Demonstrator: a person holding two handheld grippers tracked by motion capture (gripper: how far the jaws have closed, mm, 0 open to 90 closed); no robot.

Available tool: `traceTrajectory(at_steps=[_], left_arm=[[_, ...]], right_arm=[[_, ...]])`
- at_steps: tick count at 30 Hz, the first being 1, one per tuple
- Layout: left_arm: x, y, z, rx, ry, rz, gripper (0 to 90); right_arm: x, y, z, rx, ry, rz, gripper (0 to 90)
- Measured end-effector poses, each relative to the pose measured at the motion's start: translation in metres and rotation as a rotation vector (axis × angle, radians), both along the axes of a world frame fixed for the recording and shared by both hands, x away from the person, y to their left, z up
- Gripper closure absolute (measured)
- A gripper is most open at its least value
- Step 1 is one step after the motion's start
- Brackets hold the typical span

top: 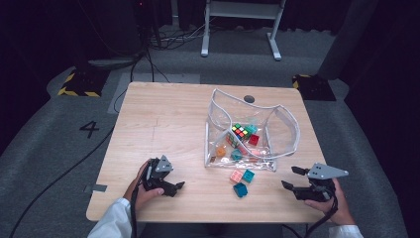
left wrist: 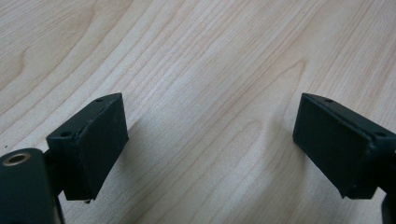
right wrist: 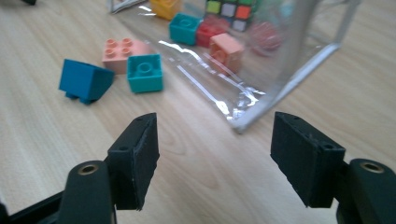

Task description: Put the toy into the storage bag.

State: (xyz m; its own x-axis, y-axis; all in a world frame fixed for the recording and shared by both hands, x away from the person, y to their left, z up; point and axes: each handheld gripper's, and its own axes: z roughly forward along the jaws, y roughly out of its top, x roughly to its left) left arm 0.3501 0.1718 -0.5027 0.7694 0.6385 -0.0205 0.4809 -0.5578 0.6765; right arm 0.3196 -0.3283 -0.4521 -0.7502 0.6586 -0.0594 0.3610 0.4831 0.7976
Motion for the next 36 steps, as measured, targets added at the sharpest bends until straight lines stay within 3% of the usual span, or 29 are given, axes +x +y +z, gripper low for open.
traceTrajectory(at_steps=[7,8,15,18,20,25,27,30,36], left_arm=[[0.000,0.000,0.000,0.004,-0.004,0.001,10.3],[0.000,0.000,0.000,-0.001,0.001,0.000,10.3],[0.000,0.000,0.000,-0.002,0.003,-0.001,10.3],[0.000,0.000,0.000,-0.001,0.002,-0.001,10.3],[0.000,0.000,0.000,0.000,0.003,0.000,10.3],[0.000,0.000,0.000,0.000,0.003,0.002,10.3],[0.000,0.000,0.000,-0.003,0.005,-0.003,10.3],[0.000,0.000,0.000,-0.001,0.003,-0.002,10.3],[0.000,0.000,0.000,-0.001,0.003,-0.001,10.3]], right_arm=[[-0.001,0.024,-0.021,-0.014,0.016,0.057,37.3],[-0.001,0.028,-0.023,-0.006,0.035,0.061,37.6],[0.007,0.053,-0.037,-0.040,0.044,0.093,39.2],[0.011,0.062,-0.040,-0.050,0.050,0.100,39.7],[0.014,0.068,-0.042,-0.039,0.067,0.085,40.7],[0.023,0.081,-0.050,-0.023,0.080,0.111,41.3],[0.024,0.083,-0.050,-0.026,0.068,0.104,42.1],[0.026,0.085,-0.050,-0.020,0.096,0.085,42.3],[0.028,0.097,-0.050,-0.033,0.066,0.110,52.6]])
